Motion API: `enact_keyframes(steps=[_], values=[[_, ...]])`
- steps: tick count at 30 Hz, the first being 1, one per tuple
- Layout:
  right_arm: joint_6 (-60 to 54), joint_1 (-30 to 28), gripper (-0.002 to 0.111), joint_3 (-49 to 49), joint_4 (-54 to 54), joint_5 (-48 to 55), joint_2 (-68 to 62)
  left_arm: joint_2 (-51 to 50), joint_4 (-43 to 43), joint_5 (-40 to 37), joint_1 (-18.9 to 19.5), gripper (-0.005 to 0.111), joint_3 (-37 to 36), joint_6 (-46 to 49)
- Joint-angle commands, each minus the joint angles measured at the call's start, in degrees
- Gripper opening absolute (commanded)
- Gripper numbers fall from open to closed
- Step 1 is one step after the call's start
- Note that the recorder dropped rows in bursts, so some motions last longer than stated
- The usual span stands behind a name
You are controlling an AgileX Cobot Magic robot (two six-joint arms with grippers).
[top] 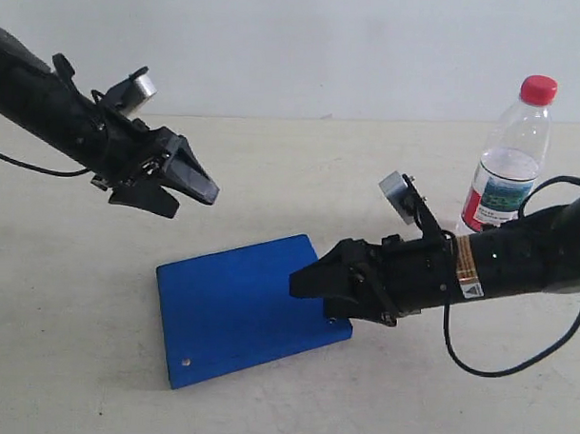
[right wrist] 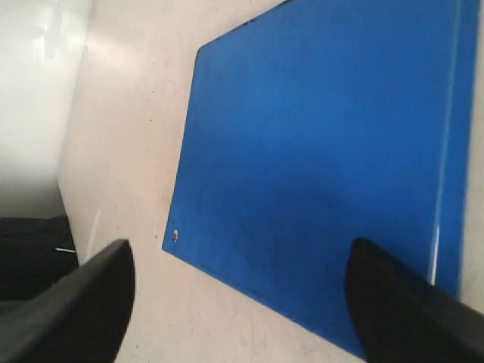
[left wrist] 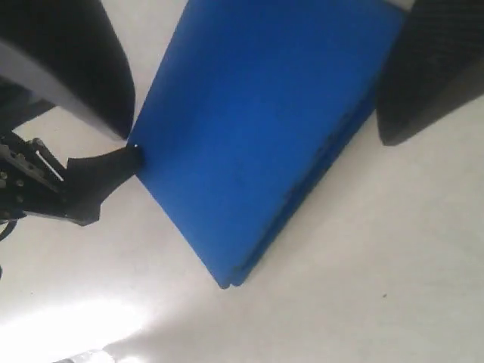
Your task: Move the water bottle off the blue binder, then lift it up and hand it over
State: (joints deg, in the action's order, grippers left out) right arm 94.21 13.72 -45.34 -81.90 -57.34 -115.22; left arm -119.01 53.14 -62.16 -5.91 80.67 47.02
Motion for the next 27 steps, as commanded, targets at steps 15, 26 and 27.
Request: enact_keyframes(steps=[15,26,27], values=[[9.7,0.0,0.07,-10.9,-14.8,4.1,0.3,1.6,-1.1,1.4,-0.1,0.081,-16.1,-3.1],[14.5,0.0,0.07,-10.6,-18.1,9.4,0.3,1.6,15.0,8.1,-2.6,0.081,-20.5,6.9],[14.3,0.0,0.07,-10.6,-18.1,9.3,0.3,1.6,17.5,5.9,-2.8,0.081,-20.5,8.7]])
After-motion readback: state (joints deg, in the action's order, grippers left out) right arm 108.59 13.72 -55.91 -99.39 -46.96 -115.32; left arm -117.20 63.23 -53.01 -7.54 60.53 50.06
